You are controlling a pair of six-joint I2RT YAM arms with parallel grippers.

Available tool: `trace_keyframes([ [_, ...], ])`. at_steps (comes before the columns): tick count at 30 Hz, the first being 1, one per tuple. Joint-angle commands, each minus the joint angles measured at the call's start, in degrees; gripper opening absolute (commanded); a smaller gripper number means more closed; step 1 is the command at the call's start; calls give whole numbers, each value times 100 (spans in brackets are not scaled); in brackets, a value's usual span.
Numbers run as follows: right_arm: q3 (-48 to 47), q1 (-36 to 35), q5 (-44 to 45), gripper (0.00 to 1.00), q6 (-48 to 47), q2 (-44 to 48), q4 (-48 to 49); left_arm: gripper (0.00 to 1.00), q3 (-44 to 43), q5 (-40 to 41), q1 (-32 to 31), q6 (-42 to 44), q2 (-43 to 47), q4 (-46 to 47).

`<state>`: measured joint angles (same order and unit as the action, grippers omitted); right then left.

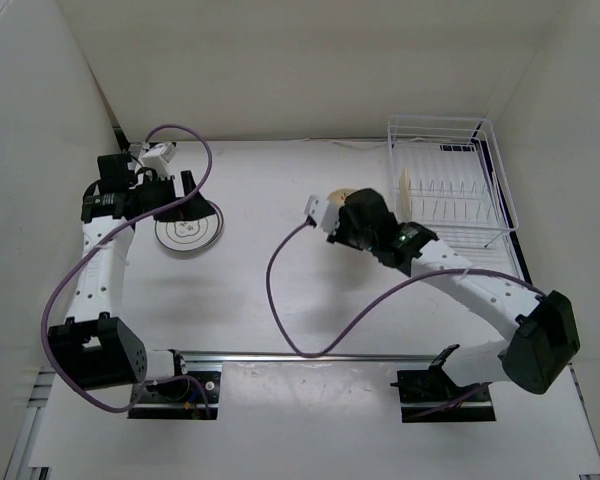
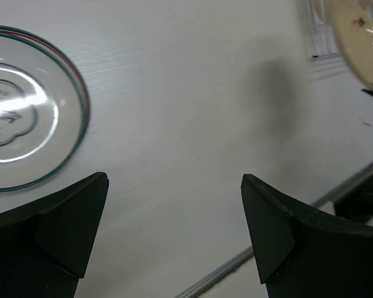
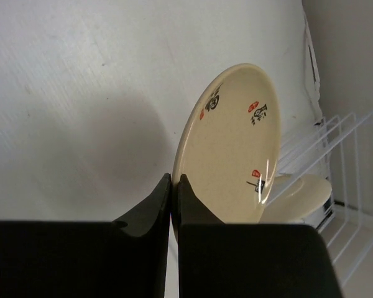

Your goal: Unload the plates from the dish rack

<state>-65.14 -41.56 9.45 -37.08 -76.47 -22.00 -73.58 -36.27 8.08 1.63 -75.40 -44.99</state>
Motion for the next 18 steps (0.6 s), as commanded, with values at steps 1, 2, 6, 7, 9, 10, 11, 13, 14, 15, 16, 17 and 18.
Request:
trace_keyframes([
  [1, 640, -492, 1127, 0, -1318, 202, 923, 99, -78, -1477, -17, -206, -142, -220],
  [2, 765, -693, 1242, 0, -1459, 202, 1039, 99, 1, -1697, -17, -207, -194, -220],
  [6, 969, -993, 1366, 0, -1609, 202, 1224, 99, 273, -2322, -17, -479, -466, -141],
  [7, 1021, -1090, 1436, 0, -1679, 202, 1346, 99, 352, -2549, -17, -610, -519, -54],
  [9, 1100, -1196, 1524, 0, -1767, 202, 1461, 99, 467, -2762, -17, -786, -695, 130],
  [10, 1161, -1283, 1585, 0, -1768, 202, 1514, 99, 572, -2910, -17, -961, -757, 209],
  [11, 1110, -1284, 1586, 0, -1768, 202, 1514, 99, 573, -2973, -17, -1024, -914, 262],
  [13, 1004, -1433, 1586, 0, -1540, 202, 1514, 99, 573, -3087, -17, -1173, -1064, 316],
  [14, 882, -1486, 1534, 0, -1487, 150, 1514, 99, 573, -3088, -17, -1174, -1135, 316],
  [15, 811, -1486, 1533, 0, -1434, 97, 1453, 99, 573, -3088, -17, -1243, -1257, 377],
  [16, 723, -1556, 1472, 0, -1303, 97, 1453, 99, 521, -3140, -17, -1313, -1319, 377],
  [17, 566, -1618, 1472, 0, -1241, 27, 1366, 99, 520, -3140, -17, -1314, -1372, 377],
  [18, 503, -1618, 1472, 0, -1240, -34, 1365, 99, 459, -3140, -17, -1366, -1477, 438],
])
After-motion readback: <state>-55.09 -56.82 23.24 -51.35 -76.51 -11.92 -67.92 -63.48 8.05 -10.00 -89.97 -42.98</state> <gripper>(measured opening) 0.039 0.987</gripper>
